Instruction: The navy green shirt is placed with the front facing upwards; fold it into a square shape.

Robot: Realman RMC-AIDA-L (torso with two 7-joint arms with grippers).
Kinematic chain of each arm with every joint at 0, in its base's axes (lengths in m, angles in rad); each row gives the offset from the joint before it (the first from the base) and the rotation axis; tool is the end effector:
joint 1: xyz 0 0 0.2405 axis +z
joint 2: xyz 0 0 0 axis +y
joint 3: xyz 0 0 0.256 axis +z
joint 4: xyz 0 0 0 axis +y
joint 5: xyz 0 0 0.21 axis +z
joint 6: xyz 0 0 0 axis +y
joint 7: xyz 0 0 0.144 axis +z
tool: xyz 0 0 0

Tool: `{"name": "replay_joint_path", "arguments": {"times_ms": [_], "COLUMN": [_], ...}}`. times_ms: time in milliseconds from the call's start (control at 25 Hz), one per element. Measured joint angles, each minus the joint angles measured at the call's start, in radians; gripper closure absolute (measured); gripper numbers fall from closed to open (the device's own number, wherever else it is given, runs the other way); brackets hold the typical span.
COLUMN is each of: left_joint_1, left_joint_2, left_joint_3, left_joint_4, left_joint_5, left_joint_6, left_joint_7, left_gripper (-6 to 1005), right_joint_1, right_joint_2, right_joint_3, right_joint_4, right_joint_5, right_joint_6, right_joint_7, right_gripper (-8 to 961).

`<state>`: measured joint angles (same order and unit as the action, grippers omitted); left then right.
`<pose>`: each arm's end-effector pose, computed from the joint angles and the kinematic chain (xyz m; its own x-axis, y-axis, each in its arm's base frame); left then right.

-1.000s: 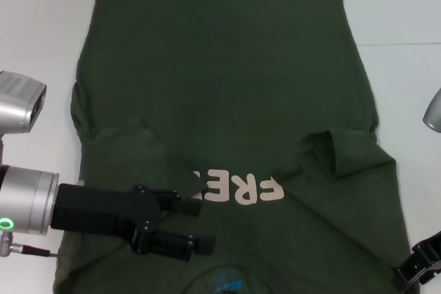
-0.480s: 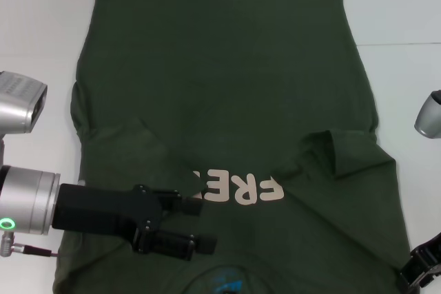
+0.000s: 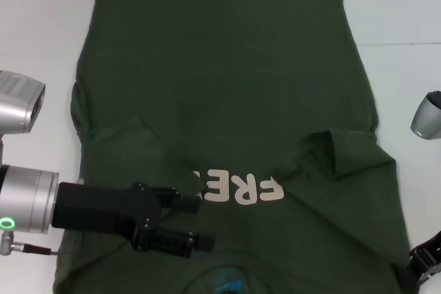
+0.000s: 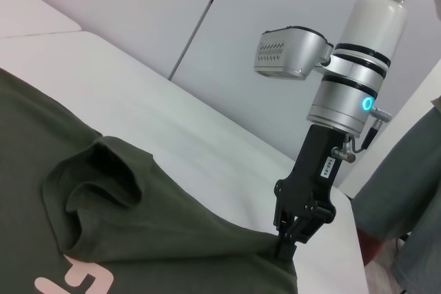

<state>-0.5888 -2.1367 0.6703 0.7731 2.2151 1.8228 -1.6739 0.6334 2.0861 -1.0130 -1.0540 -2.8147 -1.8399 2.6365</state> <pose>-0.2291 0.3041 -0.0126 0.7696 0.5374 0.3450 0.5024 -0.8430 0.1923 0.2656 0.3131 0.0221 0.2194 -0.9272 0.3037 -0.8591 -0.3311 -0.3903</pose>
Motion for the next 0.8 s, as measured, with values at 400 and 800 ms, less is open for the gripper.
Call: {"name": "replay_joint_path", "arguments": {"times_ms": [400,800], "left_joint_1": [0.000,0.043], "left_joint_2": [0.006,0.041], "left_joint_3": [-0.095,-0.189], "left_joint_4": [0.000,0.105], "left_joint_5": [-0.022,0.054], "left_joint_6": [-0.003,0.006], "left_joint_7": [-0.084,-0.426], "left_gripper": [152,158], "right_joint_1": [-0.053,-0.134], "right_joint_2": [0.000,0.000], "right_joint_3": [0.086,0.185], "right_joint_4": [-0.063,-0.041], "right_joint_5": [0.041,0.162], "right_joint_6": [-0.014,0.024], "right_joint_7": [-0.122,-0.295], "right_gripper": [913,912]}}
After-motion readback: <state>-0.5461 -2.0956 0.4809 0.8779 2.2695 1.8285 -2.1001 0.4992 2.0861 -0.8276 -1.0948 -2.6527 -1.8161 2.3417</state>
